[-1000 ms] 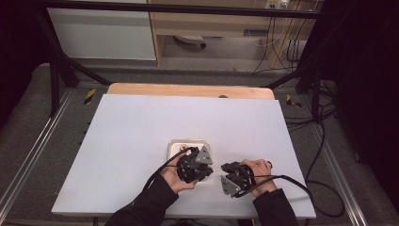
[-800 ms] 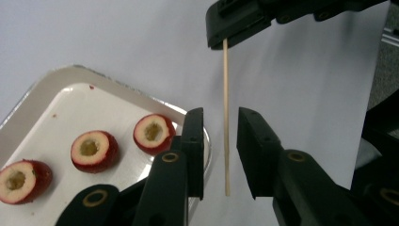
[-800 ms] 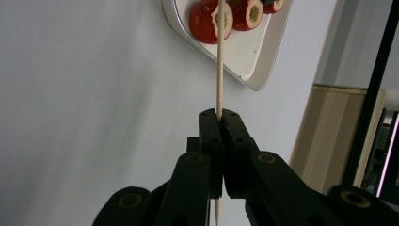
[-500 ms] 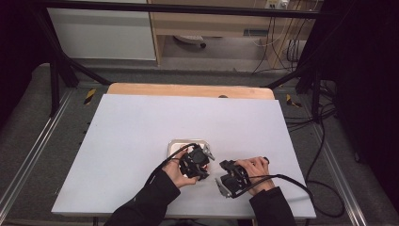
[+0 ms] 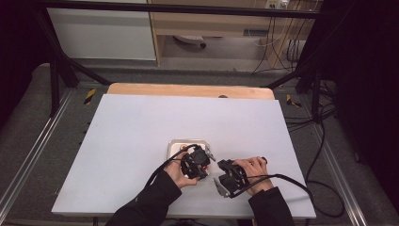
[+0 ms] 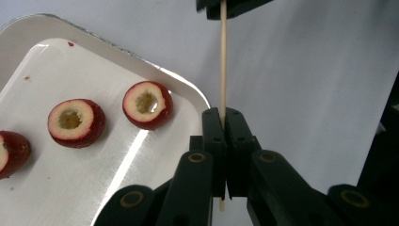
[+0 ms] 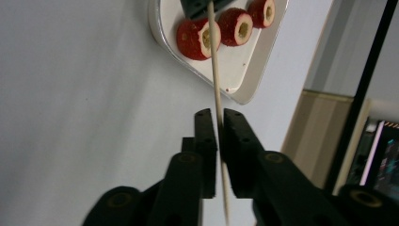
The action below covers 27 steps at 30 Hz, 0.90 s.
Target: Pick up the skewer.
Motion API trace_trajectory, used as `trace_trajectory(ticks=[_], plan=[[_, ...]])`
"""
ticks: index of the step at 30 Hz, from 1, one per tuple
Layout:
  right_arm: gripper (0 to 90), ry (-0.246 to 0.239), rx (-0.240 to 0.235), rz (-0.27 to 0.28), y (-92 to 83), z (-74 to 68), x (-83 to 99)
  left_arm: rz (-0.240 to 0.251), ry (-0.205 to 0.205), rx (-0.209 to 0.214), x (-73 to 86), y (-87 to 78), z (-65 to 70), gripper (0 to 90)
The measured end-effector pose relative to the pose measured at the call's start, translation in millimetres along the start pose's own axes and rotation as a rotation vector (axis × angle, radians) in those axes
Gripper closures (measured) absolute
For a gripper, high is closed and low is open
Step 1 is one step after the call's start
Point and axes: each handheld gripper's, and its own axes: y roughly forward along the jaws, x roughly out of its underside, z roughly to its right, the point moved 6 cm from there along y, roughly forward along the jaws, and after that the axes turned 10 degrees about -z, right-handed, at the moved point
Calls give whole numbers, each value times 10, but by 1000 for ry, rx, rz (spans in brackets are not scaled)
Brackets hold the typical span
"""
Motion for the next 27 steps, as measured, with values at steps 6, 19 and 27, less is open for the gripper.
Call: trace_trajectory(ticks=[6, 19, 27], plan=[[516, 336, -54, 56, 30, 66, 129, 22, -9, -56, 207, -47, -82, 884], [243, 1011, -321, 125, 98, -18, 459, 144, -128, -145, 869, -253, -357, 882], [82, 1213, -442, 144, 101, 23, 466, 292, -217, -181, 1127, -315, -406, 881]])
